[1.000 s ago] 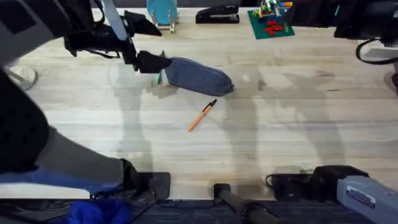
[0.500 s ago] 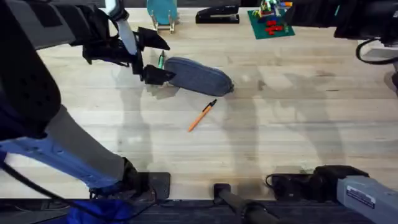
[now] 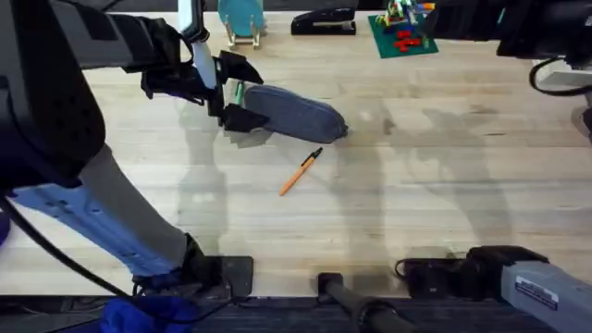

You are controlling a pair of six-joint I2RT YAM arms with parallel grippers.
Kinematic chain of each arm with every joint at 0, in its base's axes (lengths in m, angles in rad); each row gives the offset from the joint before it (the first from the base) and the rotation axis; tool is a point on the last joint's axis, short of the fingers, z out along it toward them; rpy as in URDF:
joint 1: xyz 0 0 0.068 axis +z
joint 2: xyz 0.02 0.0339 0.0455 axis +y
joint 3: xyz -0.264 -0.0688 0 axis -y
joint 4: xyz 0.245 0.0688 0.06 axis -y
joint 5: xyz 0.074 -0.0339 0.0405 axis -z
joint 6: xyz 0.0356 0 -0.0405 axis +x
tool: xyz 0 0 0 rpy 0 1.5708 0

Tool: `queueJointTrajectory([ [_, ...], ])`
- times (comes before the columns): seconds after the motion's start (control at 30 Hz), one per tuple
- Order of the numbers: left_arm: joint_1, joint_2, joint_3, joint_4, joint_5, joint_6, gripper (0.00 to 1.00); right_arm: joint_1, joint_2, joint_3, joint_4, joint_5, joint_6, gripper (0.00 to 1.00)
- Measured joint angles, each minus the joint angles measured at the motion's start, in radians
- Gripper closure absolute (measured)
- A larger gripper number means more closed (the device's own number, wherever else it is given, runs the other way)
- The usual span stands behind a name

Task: Unzip the bag, pick up the pens from the table one at a time and place them inside, then zip the bag closed.

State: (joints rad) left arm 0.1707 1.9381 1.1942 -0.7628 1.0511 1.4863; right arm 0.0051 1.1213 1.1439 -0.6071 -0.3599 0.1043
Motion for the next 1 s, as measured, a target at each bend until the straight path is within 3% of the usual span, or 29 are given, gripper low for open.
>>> queueJointTrajectory([
  [0.33,0.0,0.0,0.0,0.0,0.004,0.0,0.038,0.0,0.0,0.0,0.0,0.0,0.0,0.004],
  [0.5,0.0,0.0,0.0,-0.001,0.01,0.003,0.261,0.0,0.0,0.0,0.0,0.0,0.0,0.005],
  [0.7,0.0,0.0,0.0,-0.004,0.019,0.003,0.437,0.0,0.0,0.0,0.0,0.0,0.0,0.005],
  [1.0,0.001,0.0,0.0,-0.004,0.03,0.003,0.907,0.0,0.0,0.0,0.0,0.0,0.0,0.004],
])
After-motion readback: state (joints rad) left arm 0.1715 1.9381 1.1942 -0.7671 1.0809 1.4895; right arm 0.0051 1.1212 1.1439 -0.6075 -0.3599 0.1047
